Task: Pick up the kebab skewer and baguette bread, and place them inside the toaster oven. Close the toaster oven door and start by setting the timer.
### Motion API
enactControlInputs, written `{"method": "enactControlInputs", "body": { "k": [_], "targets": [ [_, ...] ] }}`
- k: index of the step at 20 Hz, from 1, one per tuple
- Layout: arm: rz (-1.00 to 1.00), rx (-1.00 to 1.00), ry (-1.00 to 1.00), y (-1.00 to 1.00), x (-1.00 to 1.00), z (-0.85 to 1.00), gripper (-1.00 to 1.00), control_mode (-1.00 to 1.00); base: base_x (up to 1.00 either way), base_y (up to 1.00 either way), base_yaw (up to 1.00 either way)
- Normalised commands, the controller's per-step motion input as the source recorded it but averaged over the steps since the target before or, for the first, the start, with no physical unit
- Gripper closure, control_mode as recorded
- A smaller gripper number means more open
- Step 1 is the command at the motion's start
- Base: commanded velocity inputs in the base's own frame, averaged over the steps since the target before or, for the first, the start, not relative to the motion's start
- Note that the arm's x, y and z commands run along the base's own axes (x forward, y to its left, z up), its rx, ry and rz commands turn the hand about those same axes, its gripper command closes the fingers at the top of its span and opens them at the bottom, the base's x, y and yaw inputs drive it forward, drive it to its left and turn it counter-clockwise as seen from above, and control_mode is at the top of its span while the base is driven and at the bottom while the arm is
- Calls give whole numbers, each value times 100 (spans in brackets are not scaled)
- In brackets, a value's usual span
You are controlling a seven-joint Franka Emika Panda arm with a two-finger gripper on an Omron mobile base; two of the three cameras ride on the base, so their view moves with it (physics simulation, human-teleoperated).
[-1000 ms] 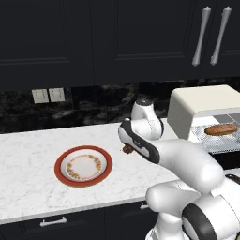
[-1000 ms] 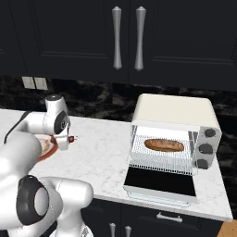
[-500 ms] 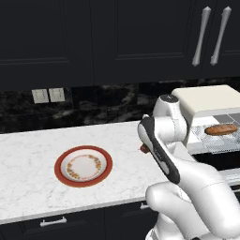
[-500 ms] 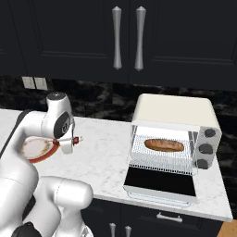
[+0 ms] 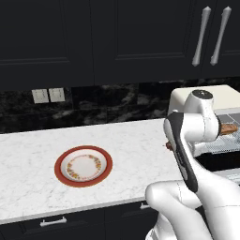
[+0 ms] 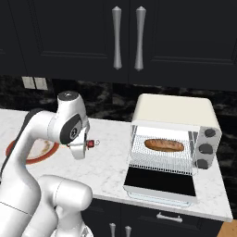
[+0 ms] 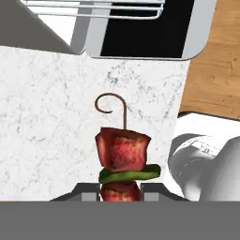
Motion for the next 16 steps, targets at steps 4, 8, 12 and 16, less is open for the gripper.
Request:
{"method": "enactControlInputs", "body": {
  "k": [4, 8, 12, 16],
  "targets": [
    [-5, 2, 0, -93, -48, 61, 100, -100, 0, 0, 0],
    [-4, 1, 0, -96, -41, 38, 100, -100, 0, 0, 0],
    [-2, 0, -2, -100, -30, 6, 100, -100, 0, 0, 0],
    [0, 0, -10, -99, -11, 0, 100, -100, 0, 0, 0]
  ]
}}
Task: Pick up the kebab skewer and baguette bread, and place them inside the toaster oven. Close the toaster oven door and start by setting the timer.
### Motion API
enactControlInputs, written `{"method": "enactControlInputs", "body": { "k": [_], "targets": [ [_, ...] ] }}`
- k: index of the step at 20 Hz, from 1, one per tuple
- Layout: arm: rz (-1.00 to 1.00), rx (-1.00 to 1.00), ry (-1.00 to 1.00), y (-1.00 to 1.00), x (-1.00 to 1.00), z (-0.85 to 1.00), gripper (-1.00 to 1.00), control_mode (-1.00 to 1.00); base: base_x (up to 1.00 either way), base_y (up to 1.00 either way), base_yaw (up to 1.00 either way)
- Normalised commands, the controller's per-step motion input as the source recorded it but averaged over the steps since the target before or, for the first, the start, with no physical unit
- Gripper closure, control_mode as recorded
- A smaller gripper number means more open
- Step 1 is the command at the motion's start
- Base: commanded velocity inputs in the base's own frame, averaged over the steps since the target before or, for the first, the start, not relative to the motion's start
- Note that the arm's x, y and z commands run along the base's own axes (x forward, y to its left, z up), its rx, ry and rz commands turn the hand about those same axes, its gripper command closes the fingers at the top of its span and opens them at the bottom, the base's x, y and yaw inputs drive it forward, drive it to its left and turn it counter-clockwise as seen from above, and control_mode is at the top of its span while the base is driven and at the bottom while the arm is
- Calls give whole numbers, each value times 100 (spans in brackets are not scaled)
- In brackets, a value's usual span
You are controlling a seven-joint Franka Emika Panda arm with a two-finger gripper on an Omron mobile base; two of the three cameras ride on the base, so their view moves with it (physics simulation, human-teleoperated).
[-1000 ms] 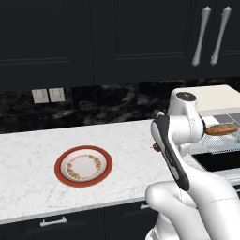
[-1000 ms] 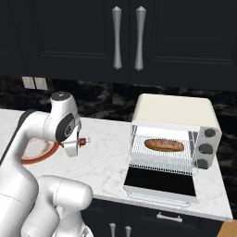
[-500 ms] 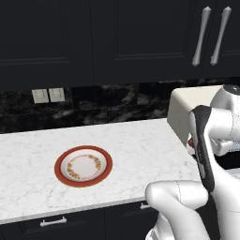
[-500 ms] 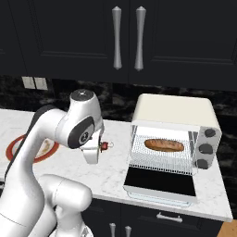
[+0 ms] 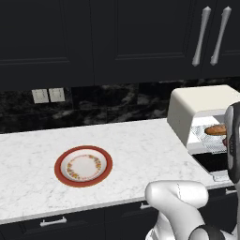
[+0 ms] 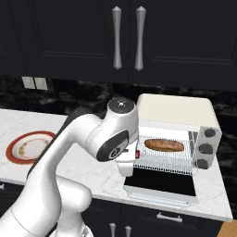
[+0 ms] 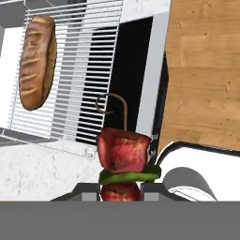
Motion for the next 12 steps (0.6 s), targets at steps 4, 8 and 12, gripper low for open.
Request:
{"method": "enactControlInputs", "body": {
  "k": [4, 8, 12],
  "targets": [
    [0, 0, -19, -77, 0, -8, 100, -100, 0, 0, 0],
    [0, 1, -23, -33, 19, -2, 100, -100, 0, 0, 0],
    [0, 1, -20, -2, 52, -15, 100, -100, 0, 0, 0]
  ]
}}
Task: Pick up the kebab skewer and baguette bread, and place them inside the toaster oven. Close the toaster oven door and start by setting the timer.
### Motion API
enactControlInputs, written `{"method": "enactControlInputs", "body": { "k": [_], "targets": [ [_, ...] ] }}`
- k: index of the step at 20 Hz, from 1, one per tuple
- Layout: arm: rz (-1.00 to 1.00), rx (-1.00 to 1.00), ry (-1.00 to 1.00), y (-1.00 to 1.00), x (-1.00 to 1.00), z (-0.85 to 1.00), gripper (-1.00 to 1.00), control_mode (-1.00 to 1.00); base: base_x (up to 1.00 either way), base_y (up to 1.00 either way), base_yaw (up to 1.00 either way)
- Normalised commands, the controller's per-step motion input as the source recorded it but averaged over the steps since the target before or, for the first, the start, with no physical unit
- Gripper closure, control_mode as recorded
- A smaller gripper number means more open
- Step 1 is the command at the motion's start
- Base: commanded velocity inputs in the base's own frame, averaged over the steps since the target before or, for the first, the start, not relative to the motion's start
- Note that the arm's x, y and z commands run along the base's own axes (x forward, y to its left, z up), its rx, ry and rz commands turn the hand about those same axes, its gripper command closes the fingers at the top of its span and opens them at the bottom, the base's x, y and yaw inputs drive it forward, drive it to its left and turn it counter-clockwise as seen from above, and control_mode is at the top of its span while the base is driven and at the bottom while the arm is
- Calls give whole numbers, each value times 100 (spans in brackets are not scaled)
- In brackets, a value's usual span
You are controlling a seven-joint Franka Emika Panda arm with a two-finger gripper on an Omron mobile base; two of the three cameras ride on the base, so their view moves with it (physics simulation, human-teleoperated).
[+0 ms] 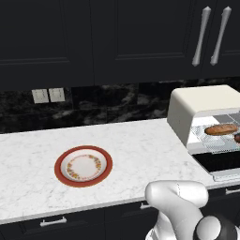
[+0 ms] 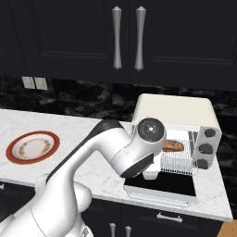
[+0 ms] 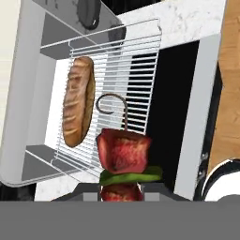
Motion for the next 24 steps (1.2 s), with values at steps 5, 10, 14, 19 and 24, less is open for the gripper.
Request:
{"method": "enactControlInputs", "body": {
  "k": [5, 10, 14, 19, 24],
  "targets": [
    [0, 1, -9, -13, 65, -33, 100, -100, 0, 0, 0],
    [0, 0, 0, -27, 53, -33, 100, -100, 0, 0, 0],
    [0, 0, 0, -24, 41, -30, 100, -100, 0, 0, 0],
    [0, 0, 5, -35, 30, -7, 100, -100, 0, 0, 0],
    [0, 0, 7, -20, 25, -4, 100, -100, 0, 0, 0]
  ]
}}
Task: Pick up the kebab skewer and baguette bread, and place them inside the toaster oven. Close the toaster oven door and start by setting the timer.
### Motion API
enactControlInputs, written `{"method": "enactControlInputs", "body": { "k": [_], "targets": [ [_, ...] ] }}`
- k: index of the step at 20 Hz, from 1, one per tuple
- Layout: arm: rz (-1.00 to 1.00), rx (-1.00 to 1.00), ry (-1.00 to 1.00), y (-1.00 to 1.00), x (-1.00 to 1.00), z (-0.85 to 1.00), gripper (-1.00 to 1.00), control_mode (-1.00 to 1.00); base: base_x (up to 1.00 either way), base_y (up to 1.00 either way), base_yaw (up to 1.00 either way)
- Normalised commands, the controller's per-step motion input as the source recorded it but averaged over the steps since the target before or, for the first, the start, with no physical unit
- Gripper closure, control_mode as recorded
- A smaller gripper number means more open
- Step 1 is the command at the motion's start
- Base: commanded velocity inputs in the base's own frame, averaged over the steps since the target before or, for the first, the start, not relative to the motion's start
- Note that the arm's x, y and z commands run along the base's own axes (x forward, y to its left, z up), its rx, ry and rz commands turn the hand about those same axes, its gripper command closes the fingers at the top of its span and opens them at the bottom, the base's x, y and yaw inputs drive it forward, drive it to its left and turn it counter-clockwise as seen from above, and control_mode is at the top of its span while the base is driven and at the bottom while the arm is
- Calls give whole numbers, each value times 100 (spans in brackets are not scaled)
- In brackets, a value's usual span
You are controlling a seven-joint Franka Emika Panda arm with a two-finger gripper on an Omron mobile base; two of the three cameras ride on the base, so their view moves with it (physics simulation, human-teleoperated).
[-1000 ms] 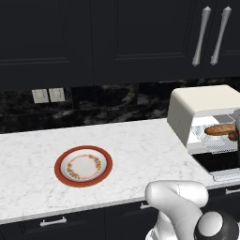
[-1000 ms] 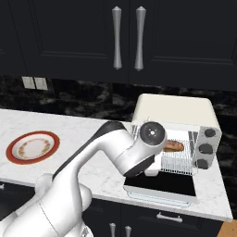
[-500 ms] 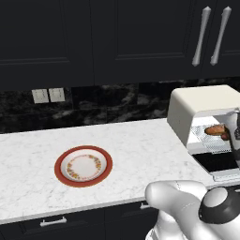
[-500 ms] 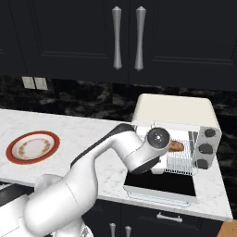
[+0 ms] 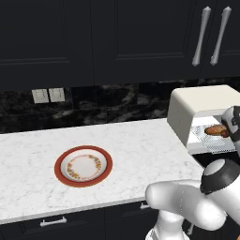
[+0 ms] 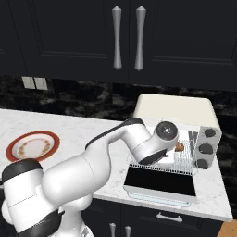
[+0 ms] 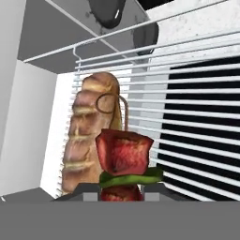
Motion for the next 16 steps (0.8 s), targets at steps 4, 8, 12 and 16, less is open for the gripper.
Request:
{"method": "enactControlInputs", "body": {
  "k": [4, 8, 12, 16],
  "targets": [
    [0, 0, 3, 0, 18, -22, 100, -100, 0, 0, 0],
    [0, 0, 0, 0, 20, -40, 100, -100, 0, 0, 0],
    [0, 0, 0, 0, 22, -23, 100, -100, 0, 0, 0],
    [0, 1, 0, -6, 26, 1, 100, -100, 0, 0, 0]
  ]
}}
